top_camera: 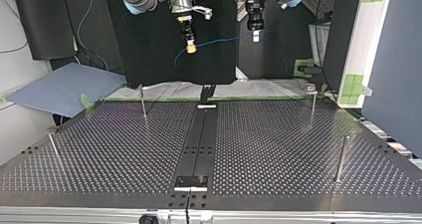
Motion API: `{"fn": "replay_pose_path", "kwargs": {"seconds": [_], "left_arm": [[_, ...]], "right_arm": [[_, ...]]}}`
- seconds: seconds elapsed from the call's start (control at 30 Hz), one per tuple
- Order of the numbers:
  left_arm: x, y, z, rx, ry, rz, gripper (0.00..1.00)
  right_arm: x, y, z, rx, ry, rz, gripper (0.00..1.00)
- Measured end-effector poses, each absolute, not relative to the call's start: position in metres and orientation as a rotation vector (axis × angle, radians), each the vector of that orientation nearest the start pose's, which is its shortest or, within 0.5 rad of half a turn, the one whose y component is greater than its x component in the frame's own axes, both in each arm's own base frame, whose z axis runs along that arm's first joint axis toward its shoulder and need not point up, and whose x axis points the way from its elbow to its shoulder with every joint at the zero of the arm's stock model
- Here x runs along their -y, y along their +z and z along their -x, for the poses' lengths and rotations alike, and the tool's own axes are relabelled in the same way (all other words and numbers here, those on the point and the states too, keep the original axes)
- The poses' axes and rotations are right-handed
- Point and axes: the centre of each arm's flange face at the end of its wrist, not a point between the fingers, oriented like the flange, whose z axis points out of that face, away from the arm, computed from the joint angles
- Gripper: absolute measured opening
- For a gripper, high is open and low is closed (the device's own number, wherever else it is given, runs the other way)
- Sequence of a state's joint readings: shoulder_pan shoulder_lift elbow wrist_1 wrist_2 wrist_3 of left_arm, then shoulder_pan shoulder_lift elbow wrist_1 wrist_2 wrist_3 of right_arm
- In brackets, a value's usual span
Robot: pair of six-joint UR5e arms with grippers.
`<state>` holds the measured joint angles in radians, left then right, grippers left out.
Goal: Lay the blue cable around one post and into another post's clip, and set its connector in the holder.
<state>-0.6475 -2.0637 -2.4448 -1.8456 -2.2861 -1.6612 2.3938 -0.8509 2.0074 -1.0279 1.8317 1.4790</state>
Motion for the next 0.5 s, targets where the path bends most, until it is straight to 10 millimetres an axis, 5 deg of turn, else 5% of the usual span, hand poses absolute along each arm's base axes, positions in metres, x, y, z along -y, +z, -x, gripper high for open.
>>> {"fn": "replay_pose_path", "kwargs": {"seconds": [0.13,0.5], "left_arm": [[0.265,0.051,-0.241,-1.615,0.021,0.1,0.08],[0.273,0.085,-0.265,-1.575,0.036,0.125,0.11]], "right_arm": [[0.275,0.017,-0.46,0.835,1.453,-1.74,0.0],[0.263,0.081,-0.506,0.897,1.582,-1.642,0.0]]}}
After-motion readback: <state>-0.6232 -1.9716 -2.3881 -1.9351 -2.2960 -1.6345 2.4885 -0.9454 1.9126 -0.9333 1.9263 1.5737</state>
